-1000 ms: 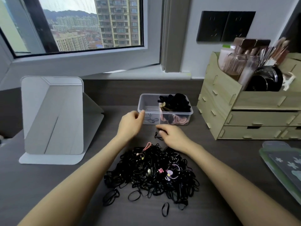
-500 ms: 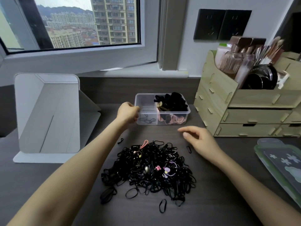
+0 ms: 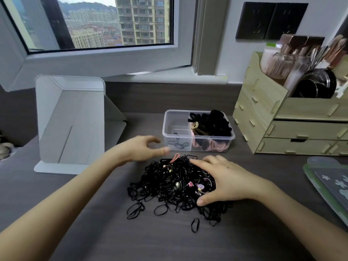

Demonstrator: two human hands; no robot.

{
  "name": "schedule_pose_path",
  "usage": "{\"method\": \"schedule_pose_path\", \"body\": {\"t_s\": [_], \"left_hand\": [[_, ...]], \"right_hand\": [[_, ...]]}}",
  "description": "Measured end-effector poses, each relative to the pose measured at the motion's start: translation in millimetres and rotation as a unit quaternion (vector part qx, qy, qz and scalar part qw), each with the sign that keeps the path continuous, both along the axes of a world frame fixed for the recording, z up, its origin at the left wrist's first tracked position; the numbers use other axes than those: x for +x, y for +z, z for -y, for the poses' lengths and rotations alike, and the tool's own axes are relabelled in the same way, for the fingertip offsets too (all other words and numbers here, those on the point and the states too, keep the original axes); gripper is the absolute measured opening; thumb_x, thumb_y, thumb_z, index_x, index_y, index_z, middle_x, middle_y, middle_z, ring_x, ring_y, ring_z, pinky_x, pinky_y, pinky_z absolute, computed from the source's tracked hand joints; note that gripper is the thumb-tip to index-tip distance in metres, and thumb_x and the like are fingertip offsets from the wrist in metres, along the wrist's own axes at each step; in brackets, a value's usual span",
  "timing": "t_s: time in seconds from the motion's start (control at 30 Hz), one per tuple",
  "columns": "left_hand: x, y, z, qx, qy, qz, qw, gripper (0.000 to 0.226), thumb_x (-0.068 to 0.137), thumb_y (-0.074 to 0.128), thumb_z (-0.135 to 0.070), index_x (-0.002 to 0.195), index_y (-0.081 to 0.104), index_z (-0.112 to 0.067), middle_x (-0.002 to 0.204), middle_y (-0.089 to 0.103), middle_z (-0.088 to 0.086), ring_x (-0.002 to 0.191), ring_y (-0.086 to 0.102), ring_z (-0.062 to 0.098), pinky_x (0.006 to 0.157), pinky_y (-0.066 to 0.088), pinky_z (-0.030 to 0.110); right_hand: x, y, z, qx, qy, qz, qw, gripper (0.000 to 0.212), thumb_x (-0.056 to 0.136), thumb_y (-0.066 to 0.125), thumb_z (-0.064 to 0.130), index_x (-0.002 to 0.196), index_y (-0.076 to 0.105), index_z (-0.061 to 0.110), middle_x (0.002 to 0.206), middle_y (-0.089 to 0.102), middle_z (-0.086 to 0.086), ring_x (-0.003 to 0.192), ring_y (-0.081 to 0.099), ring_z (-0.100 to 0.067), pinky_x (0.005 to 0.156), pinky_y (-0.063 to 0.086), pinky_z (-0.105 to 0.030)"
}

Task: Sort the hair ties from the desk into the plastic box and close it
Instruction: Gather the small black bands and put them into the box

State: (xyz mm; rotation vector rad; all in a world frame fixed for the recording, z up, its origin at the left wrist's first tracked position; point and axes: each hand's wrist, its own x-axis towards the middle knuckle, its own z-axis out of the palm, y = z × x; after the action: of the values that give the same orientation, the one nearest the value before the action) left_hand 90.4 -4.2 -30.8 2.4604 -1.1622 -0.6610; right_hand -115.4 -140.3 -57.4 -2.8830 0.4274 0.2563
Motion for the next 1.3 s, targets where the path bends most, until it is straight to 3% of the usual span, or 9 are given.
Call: {"method": "schedule_pose_path", "body": {"t_s": [0.1, 0.23, 0.4, 0.6, 0.73, 0.9, 1.03, 1.17, 1.3], "left_hand": [[-8.5, -2.4, -19.2, 0.087, -0.091, 0.008, 0.992, 0.087, 0.064, 0.060, -0.072, 0.140, 0.028, -0.044, 0.138, 0.042, 0.002, 0.123, 0.048, 0.020, 0.106, 0.039, 0.034], [-20.9, -13.7, -26.1, 0.093, -0.160, 0.062, 0.981, 0.102, 0.062, 0.073, -0.061, 0.143, 0.013, -0.047, 0.132, 0.037, 0.002, 0.128, 0.036, 0.023, 0.106, 0.037, 0.038], [-31.4, -27.2, -23.1, 0.021, -0.158, 0.105, 0.982, 0.088, 0.064, 0.080, -0.041, 0.138, 0.032, -0.041, 0.119, 0.042, 0.003, 0.117, 0.042, 0.022, 0.098, 0.042, 0.032], [-25.0, -27.9, -22.7, -0.034, -0.135, 0.098, 0.985, 0.053, 0.071, 0.076, -0.032, 0.120, 0.057, -0.033, 0.101, 0.046, -0.004, 0.093, 0.052, 0.015, 0.080, 0.043, 0.022], [-19.9, -28.4, -22.6, -0.068, -0.117, 0.090, 0.987, 0.036, 0.074, 0.074, -0.027, 0.109, 0.064, -0.028, 0.102, 0.059, -0.004, 0.092, 0.056, 0.012, 0.080, 0.047, 0.022], [-19.3, -30.6, -21.4, -0.078, -0.111, 0.092, 0.986, 0.028, 0.074, 0.072, -0.025, 0.102, 0.065, -0.026, 0.093, 0.057, -0.008, 0.084, 0.052, 0.008, 0.074, 0.044, 0.021], [-21.7, -29.0, -21.2, -0.045, -0.117, 0.094, 0.988, 0.041, 0.073, 0.073, -0.033, 0.111, 0.060, -0.027, 0.109, 0.059, -0.003, 0.099, 0.055, 0.015, 0.082, 0.046, 0.025], [-23.8, -27.5, -21.5, -0.019, -0.129, 0.106, 0.986, 0.051, 0.073, 0.073, -0.036, 0.120, 0.055, -0.027, 0.117, 0.056, -0.001, 0.109, 0.052, 0.018, 0.085, 0.043, 0.026], [-24.6, -29.8, -21.5, -0.018, -0.132, 0.113, 0.985, 0.048, 0.073, 0.072, -0.030, 0.118, 0.056, -0.027, 0.113, 0.058, 0.001, 0.105, 0.054, 0.018, 0.083, 0.046, 0.027]], "right_hand": [[8.5, 2.2, -2.3, 0.057, -0.008, -0.001, 0.998, 0.089, 0.069, 0.072, 0.054, 0.142, 0.025, 0.041, 0.122, 0.038, 0.011, 0.121, 0.038, -0.010, 0.098, 0.039, -0.026], [20.2, 5.2, -8.8, 0.053, -0.011, 0.039, 0.998, 0.056, 0.074, 0.073, 0.037, 0.125, 0.051, 0.034, 0.117, 0.052, 0.007, 0.113, 0.046, -0.011, 0.093, 0.041, -0.024], [27.0, 21.3, -11.3, 0.074, -0.015, 0.081, 0.994, 0.030, 0.076, 0.071, 0.025, 0.105, 0.066, 0.028, 0.108, 0.064, 0.009, 0.101, 0.056, -0.007, 0.089, 0.048, -0.027], [35.0, 60.5, -3.9, 0.106, -0.029, 0.112, 0.988, 0.020, 0.073, 0.074, 0.026, 0.093, 0.071, 0.025, 0.095, 0.069, 0.006, 0.086, 0.062, -0.008, 0.074, 0.046, -0.016], [45.0, 87.0, 3.2, 0.169, -0.061, 0.137, 0.974, 0.015, 0.073, 0.076, 0.022, 0.086, 0.070, 0.025, 0.085, 0.070, 0.002, 0.070, 0.065, -0.018, 0.062, 0.052, -0.024], [81.4, 101.0, 21.6, 0.221, -0.134, 0.182, 0.949, 0.012, 0.073, 0.076, 0.011, 0.082, 0.071, 0.016, 0.072, 0.066, -0.004, 0.048, 0.056, -0.007, 0.045, 0.049, -0.017], [126.8, 85.4, 32.4, 0.177, -0.192, 0.189, 0.947, 0.016, 0.071, 0.073, 0.003, 0.086, 0.072, 0.001, 0.073, 0.067, -0.016, 0.056, 0.059, -0.022, 0.059, 0.057, -0.038], [159.2, 68.1, 25.9, 0.070, -0.206, 0.115, 0.969, 0.020, 0.070, 0.073, 0.013, 0.086, 0.070, 0.001, 0.079, 0.067, -0.013, 0.062, 0.061, -0.024, 0.050, 0.050, -0.027], [171.1, 63.0, 22.1, 0.053, -0.194, 0.019, 0.979, 0.024, 0.074, 0.076, 0.021, 0.086, 0.065, 0.003, 0.087, 0.069, -0.011, 0.069, 0.069, -0.027, 0.065, 0.060, -0.035]]}}
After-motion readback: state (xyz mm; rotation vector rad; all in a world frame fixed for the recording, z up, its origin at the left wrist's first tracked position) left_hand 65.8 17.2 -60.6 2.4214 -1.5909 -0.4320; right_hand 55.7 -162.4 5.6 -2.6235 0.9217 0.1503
